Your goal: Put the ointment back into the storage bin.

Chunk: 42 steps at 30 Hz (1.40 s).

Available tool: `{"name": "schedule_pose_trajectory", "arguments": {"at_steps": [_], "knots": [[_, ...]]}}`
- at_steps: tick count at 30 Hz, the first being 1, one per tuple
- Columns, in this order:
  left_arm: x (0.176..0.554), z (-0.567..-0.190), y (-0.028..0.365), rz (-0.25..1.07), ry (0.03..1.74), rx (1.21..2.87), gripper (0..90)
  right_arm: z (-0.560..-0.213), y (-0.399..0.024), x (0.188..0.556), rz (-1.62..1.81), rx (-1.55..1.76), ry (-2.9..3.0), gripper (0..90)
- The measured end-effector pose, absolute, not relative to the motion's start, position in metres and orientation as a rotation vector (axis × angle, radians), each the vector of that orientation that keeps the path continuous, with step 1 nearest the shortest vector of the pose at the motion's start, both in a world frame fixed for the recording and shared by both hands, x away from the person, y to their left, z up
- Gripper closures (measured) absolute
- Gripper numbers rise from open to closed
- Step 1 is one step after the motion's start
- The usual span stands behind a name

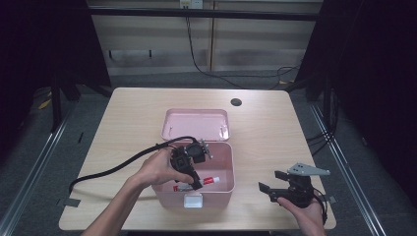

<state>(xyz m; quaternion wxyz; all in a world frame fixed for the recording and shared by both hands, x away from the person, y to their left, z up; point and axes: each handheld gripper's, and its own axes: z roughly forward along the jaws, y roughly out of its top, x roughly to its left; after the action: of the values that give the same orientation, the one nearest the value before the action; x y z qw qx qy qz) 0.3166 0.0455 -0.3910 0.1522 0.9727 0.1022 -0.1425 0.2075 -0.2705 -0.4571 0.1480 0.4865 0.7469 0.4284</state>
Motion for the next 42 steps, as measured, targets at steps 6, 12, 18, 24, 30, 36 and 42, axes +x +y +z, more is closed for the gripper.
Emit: {"name": "schedule_pose_trajectory", "arguments": {"at_steps": [6, 12, 18, 24, 30, 36, 42], "knots": [[0.317, -0.397, 0.043, -0.428, 0.295, 2.796, 70.4, -0.457, -0.271, 0.207, 1.231, 1.399, 2.149, 18.8], [0.319, -0.405, 0.039, -0.457, 0.293, 2.804, 70.4, -0.457, -0.271, 0.207, 1.231, 1.400, 2.150, 18.8], [0.320, -0.411, 0.036, -0.461, 0.282, 2.826, 70.3, -0.457, -0.271, 0.208, 1.230, 1.400, 2.151, 18.8], [0.320, -0.418, 0.033, -0.485, 0.266, 2.839, 70.3, -0.457, -0.271, 0.207, 1.230, 1.399, 2.151, 18.7], [0.323, -0.426, 0.030, -0.523, 0.281, 2.840, 70.2, -0.457, -0.270, 0.207, 1.230, 1.398, 2.153, 18.8], [0.325, -0.430, 0.028, -0.535, 0.297, 2.860, 70.2, -0.457, -0.271, 0.207, 1.231, 1.401, 2.152, 18.8], [0.325, -0.434, 0.026, -0.552, 0.313, 2.874, 69.6, -0.457, -0.271, 0.208, 1.230, 1.401, 2.151, 18.7]]}}
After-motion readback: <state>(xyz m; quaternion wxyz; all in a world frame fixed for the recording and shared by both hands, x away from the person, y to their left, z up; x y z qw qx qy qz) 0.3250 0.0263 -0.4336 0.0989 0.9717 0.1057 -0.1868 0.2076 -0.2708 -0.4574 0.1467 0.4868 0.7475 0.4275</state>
